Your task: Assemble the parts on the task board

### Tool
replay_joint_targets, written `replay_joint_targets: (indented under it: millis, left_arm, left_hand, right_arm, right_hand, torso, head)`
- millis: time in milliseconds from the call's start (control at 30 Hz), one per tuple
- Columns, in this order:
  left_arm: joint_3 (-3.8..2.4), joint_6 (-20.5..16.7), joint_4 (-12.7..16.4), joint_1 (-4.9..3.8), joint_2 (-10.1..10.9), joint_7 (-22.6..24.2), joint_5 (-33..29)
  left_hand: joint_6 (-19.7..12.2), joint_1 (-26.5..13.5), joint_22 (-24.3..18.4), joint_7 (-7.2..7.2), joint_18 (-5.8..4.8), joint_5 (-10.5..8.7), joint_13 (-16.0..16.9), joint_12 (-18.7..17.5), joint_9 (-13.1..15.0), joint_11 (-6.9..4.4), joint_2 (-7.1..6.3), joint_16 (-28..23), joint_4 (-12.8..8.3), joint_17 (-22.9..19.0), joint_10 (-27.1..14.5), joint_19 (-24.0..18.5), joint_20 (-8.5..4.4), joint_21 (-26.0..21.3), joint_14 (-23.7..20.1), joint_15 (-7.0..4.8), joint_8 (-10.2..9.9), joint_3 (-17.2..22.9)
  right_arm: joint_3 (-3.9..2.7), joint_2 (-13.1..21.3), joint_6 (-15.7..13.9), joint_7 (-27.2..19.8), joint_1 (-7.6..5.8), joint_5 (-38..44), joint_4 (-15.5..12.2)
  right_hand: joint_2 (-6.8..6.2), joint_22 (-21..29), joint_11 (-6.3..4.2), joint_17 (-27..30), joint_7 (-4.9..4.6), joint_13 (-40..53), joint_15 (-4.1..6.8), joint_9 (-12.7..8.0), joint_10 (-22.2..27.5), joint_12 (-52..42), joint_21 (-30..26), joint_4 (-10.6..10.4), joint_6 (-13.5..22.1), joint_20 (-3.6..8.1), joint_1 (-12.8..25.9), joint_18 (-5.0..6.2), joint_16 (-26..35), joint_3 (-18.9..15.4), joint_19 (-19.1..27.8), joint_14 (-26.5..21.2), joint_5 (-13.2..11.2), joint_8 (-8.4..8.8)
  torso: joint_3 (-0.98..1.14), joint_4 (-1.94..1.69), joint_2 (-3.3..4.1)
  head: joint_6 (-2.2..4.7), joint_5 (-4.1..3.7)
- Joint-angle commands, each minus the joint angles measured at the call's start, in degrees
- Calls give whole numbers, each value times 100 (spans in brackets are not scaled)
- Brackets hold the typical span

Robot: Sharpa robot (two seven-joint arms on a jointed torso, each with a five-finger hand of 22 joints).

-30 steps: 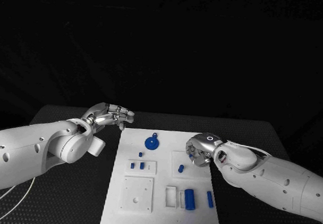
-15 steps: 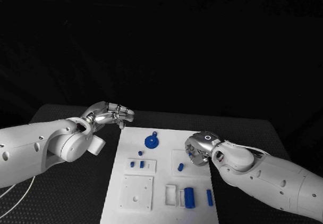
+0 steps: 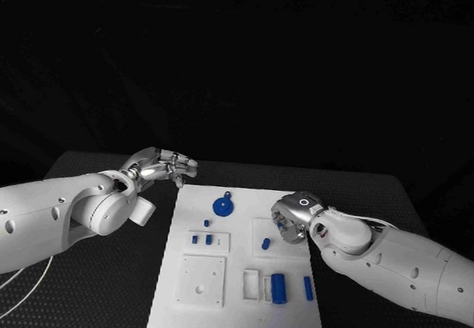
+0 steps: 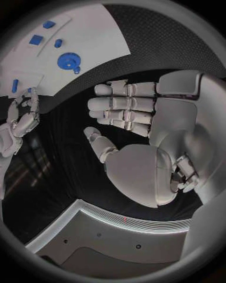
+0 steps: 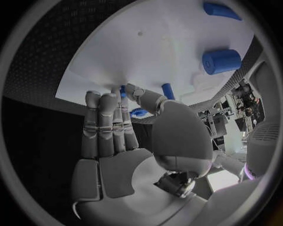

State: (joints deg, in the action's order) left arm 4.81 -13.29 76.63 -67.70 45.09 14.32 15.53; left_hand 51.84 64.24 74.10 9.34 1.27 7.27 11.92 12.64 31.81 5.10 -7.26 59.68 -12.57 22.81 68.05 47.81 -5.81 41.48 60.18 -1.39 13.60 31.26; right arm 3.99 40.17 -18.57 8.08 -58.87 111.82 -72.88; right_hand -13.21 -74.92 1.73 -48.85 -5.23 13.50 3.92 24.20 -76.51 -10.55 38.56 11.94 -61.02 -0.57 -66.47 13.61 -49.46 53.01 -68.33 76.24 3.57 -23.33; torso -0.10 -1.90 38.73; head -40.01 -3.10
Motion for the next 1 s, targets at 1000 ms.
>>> replay_joint_targets:
  millis: [1000]
  left_arm:
    - [-4, 0, -117, -5, -15, 79, -77]
  left_hand:
    - [-57, -79, -5, -1, 90, -13, 8, -25, -13, -9, 24, -33, 15, 6, -42, 54, -99, -43, 48, 21, 16, -38]
  right_arm:
    - [-412, 310, -482, -127, -57, -528, -1254]
  right_hand:
    - [-125, -132, -17, 14, 13, 97, 82, 37, -106, 18, 201, -57, -101, 76, 16, 139, -119, 143, -18, -25, 27, -22]
  torso:
    - [3, 6, 2]
  head:
    - [36, 296]
